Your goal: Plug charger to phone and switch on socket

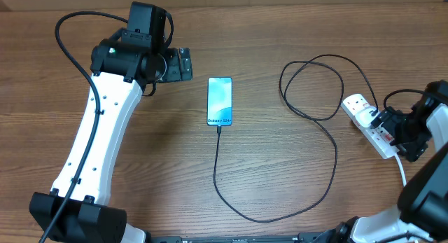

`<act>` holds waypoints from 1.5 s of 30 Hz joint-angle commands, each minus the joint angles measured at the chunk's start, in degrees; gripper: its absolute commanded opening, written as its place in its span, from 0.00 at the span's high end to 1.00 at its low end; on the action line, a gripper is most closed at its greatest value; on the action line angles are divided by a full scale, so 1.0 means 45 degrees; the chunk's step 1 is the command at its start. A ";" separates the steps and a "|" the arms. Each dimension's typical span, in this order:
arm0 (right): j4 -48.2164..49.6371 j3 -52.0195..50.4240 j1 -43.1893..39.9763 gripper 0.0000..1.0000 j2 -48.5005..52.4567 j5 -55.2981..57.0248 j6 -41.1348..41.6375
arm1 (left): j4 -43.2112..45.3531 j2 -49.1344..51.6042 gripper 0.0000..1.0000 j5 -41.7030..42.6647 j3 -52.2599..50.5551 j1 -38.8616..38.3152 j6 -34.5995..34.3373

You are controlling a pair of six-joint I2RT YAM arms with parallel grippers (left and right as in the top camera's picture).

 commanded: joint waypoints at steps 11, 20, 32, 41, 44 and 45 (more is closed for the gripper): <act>-0.1005 0.0437 0.0117 0.00 -0.3813 -0.0413 0.0486 | 0.0005 0.0102 0.01 -0.0170 0.0044 0.0000 -0.0121; -0.1617 0.0432 0.0155 0.00 -0.6426 -0.2419 0.0583 | 0.0005 0.0102 0.00 -0.0170 0.0044 0.0000 -0.0121; -0.3410 0.0423 0.0151 0.00 -1.1210 -0.2113 0.0233 | 0.0005 0.0102 0.00 -0.0170 0.0044 0.0000 -0.0121; -0.4488 0.0423 0.0151 0.00 -1.2007 -0.2118 0.0325 | 0.0000 0.0102 0.00 -0.0170 0.0044 0.0000 -0.0121; -0.4668 0.0423 0.0151 0.00 -1.1997 -0.2113 0.0321 | 0.0005 0.0102 0.01 -0.0170 0.0044 0.0000 -0.0121; -0.4658 0.0423 0.0151 0.00 -1.1997 -0.2113 0.0321 | 0.0005 0.0102 0.00 -0.0170 0.0044 0.0000 -0.0121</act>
